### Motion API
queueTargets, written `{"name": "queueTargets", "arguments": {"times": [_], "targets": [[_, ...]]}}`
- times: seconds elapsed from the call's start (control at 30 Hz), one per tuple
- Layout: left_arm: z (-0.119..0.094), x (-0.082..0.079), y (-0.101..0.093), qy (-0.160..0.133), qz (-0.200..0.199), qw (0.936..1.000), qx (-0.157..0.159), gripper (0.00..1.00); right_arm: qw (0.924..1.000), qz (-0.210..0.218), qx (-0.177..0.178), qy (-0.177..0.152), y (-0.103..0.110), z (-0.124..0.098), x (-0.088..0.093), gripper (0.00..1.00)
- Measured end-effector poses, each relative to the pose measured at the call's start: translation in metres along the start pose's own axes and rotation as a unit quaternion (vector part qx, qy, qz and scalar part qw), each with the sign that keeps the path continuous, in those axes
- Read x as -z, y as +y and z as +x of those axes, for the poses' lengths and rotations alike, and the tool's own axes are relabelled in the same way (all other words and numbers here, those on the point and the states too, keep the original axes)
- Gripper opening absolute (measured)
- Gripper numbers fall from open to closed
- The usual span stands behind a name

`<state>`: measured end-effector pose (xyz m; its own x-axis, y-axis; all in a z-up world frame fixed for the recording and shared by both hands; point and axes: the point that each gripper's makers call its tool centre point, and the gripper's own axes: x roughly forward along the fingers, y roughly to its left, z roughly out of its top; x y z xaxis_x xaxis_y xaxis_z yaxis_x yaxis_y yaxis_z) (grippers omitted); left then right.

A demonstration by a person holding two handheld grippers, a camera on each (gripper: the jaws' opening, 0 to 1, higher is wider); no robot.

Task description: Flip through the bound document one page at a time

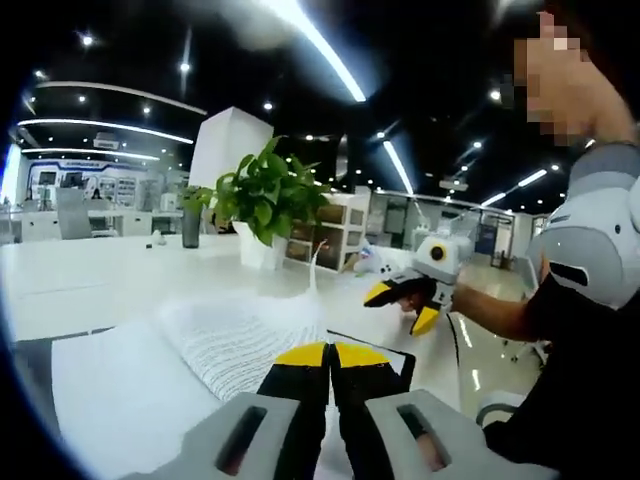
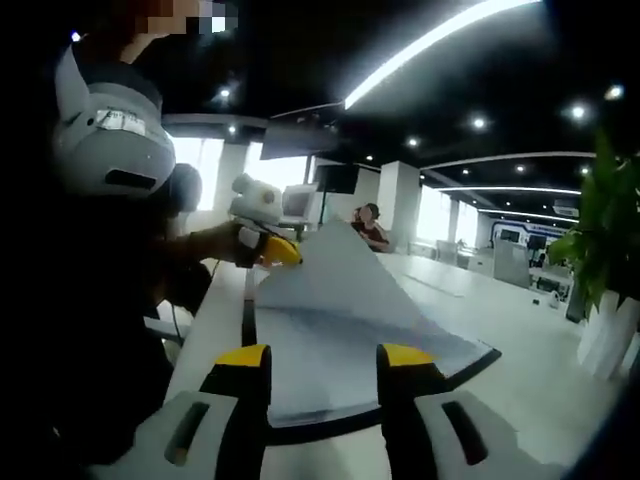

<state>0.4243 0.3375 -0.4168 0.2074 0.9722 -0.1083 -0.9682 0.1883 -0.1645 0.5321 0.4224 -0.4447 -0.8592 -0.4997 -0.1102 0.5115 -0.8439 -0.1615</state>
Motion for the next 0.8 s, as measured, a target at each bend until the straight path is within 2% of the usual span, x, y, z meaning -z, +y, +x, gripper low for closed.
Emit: {"name": "queueTargets", "arguments": {"times": [0.47, 0.8], "targets": [[-0.044, -0.013, 0.023, -0.045, -0.03, 0.9969, -0.057, 0.03, 1.0, -0.003, 0.001, -0.001, -0.001, 0.003, -0.002, 0.45], [-0.053, -0.008, 0.027, -0.051, -0.048, 0.9947, -0.076, 0.03, 1.0, -0.009, -0.001, -0.001, -0.002, 0.008, -0.006, 0.45]]}}
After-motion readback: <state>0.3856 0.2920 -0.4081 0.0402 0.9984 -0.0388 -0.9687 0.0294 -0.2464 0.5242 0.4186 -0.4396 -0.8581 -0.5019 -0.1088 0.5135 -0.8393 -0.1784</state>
